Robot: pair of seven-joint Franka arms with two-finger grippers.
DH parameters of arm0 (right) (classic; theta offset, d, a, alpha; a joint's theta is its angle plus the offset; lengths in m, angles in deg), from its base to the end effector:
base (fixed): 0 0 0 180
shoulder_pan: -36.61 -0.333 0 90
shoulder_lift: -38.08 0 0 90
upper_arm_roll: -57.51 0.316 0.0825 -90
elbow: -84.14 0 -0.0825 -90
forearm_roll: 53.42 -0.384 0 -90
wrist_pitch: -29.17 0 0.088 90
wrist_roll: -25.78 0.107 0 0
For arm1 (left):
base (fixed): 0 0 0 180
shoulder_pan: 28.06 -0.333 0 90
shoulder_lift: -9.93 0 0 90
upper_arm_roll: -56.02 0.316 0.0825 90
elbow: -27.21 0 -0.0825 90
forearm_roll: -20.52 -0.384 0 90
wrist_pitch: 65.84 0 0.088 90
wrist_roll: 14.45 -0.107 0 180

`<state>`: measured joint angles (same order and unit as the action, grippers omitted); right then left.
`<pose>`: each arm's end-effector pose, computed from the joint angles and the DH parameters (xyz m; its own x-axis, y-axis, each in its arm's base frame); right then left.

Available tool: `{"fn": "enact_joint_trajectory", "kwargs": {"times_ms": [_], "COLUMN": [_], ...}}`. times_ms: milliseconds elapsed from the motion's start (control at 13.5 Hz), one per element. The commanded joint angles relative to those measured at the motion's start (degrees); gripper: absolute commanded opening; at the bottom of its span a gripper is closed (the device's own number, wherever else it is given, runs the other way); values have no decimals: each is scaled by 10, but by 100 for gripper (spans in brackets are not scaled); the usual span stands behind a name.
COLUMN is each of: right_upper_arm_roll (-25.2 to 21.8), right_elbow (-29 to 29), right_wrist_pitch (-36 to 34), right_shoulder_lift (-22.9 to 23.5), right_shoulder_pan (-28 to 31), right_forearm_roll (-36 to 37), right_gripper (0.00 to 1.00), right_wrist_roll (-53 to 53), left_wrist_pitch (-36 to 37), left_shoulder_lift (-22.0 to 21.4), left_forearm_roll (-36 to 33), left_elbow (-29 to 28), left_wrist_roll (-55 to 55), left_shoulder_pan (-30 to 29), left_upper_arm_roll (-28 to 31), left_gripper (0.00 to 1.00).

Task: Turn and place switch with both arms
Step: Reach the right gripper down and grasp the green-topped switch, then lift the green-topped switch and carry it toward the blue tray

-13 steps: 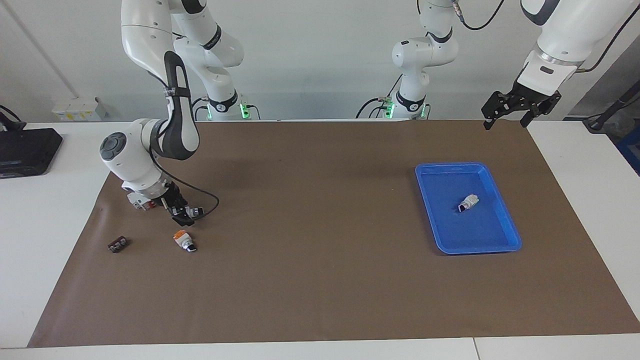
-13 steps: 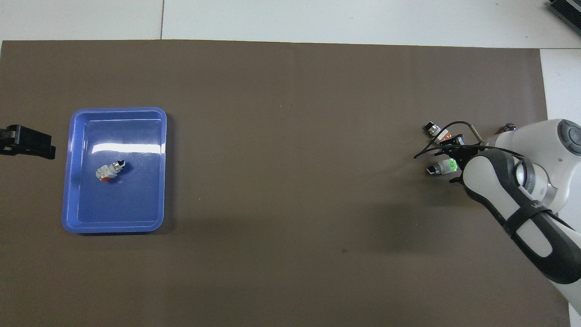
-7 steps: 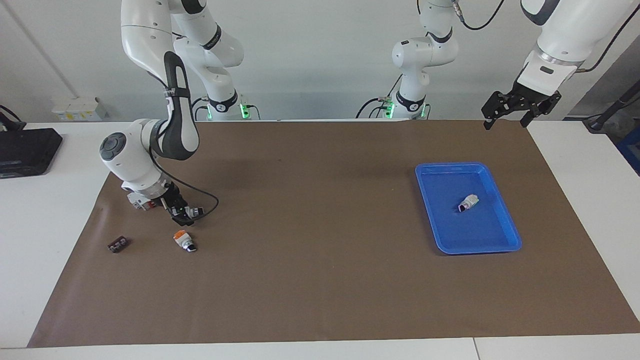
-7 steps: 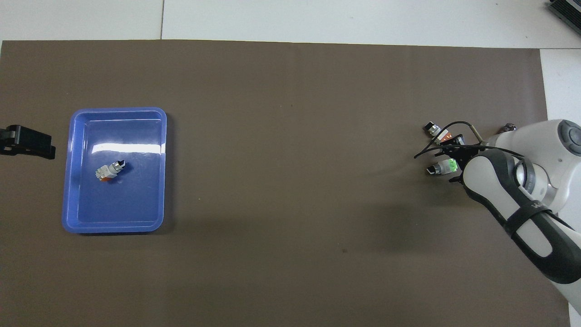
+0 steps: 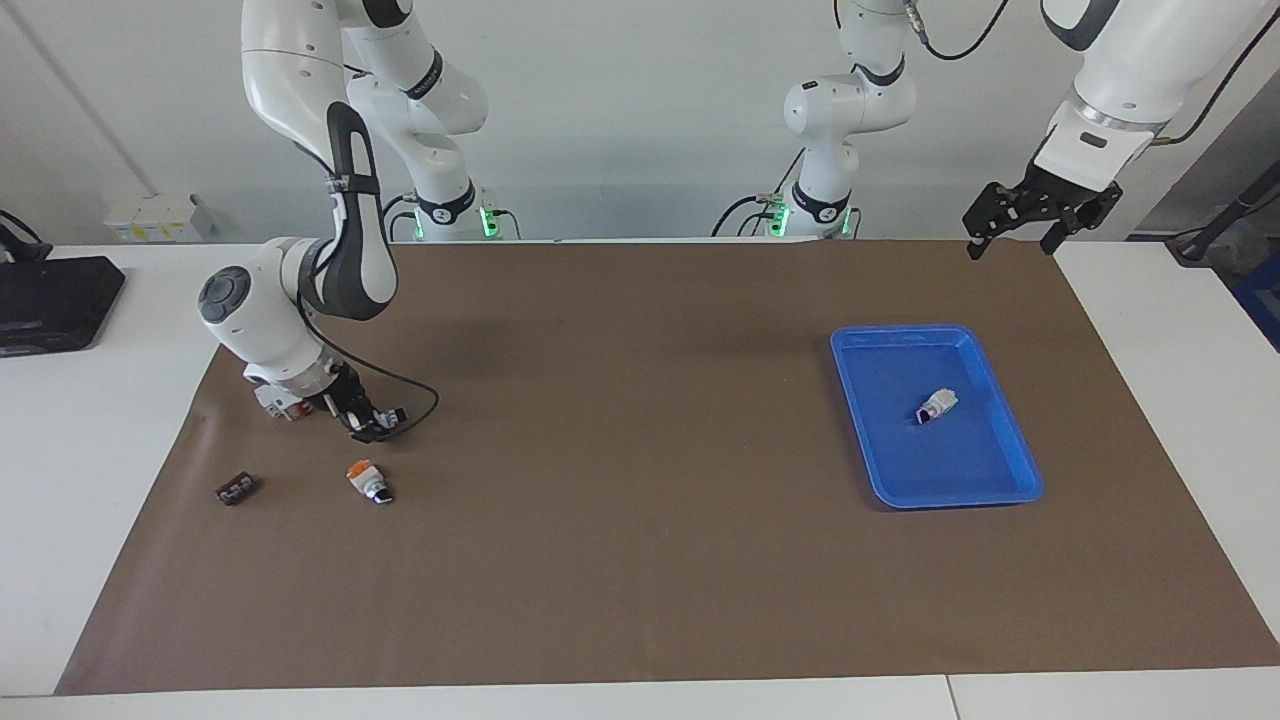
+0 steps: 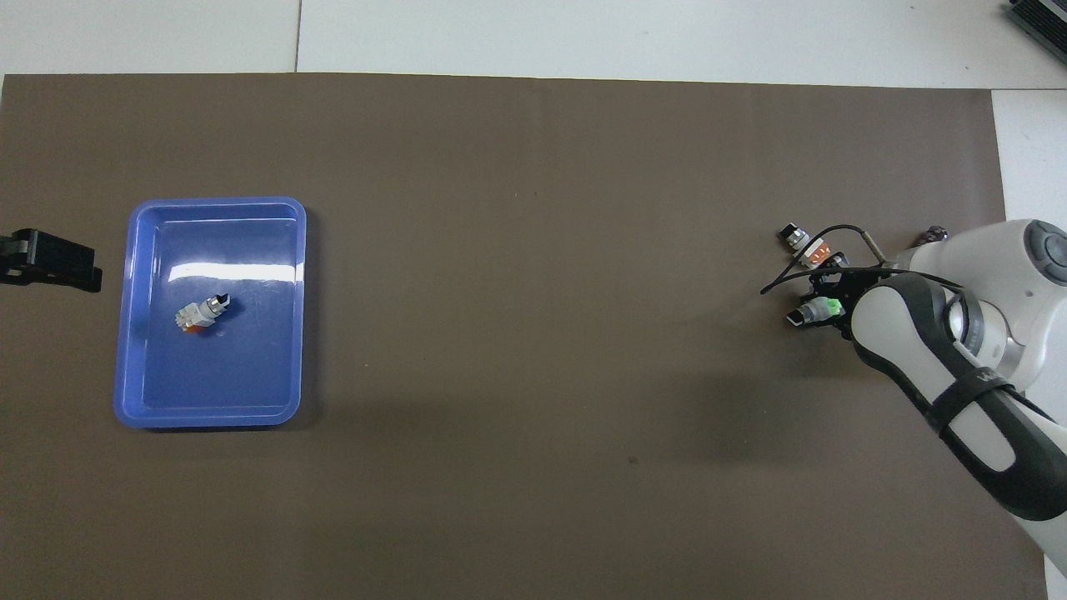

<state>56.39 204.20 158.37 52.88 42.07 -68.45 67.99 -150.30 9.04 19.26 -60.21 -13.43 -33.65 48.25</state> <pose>0.5656 -0.0580 0.2906 0.5111 -0.8350 -0.2040 -0.8576 -0.5111 -0.0566 0.5397 -0.0187 0.6457 0.9992 -0.0180 -0.0358 -0.0189 -0.9995 -0.0247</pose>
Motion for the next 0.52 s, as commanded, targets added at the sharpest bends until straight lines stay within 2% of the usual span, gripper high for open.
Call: {"fn": "enact_joint_trajectory", "kwargs": {"times_ms": [0, 74, 297, 445], "right_upper_arm_roll": [6, 6, 12, 13], "right_elbow": [-38, -50, -91, -104], "right_wrist_pitch": [-87, -119, -203, -221], "right_shoulder_lift": [-30, -42, -71, -102], "right_shoulder_pan": [0, -1, -31, -64], "right_forearm_roll": [-77, -123, -165, -193], "right_gripper": [0, 0, 0, 0], "right_wrist_roll": [-26, -28, 1, 119], "left_wrist_pitch": [-4, -4, -4, -4], "left_shoulder_lift": [-16, -16, -16, -16], "left_forearm_roll": [-7, -7, -7, -7], "left_elbow": [-19, -20, -19, -20], "left_wrist_roll": [4, 5, 5, 4], "left_shoulder_pan": [-2, -2, -2, -2], "left_upper_arm_roll": [-1, -1, -1, -1], "left_gripper": [100, 100, 100, 100]}}
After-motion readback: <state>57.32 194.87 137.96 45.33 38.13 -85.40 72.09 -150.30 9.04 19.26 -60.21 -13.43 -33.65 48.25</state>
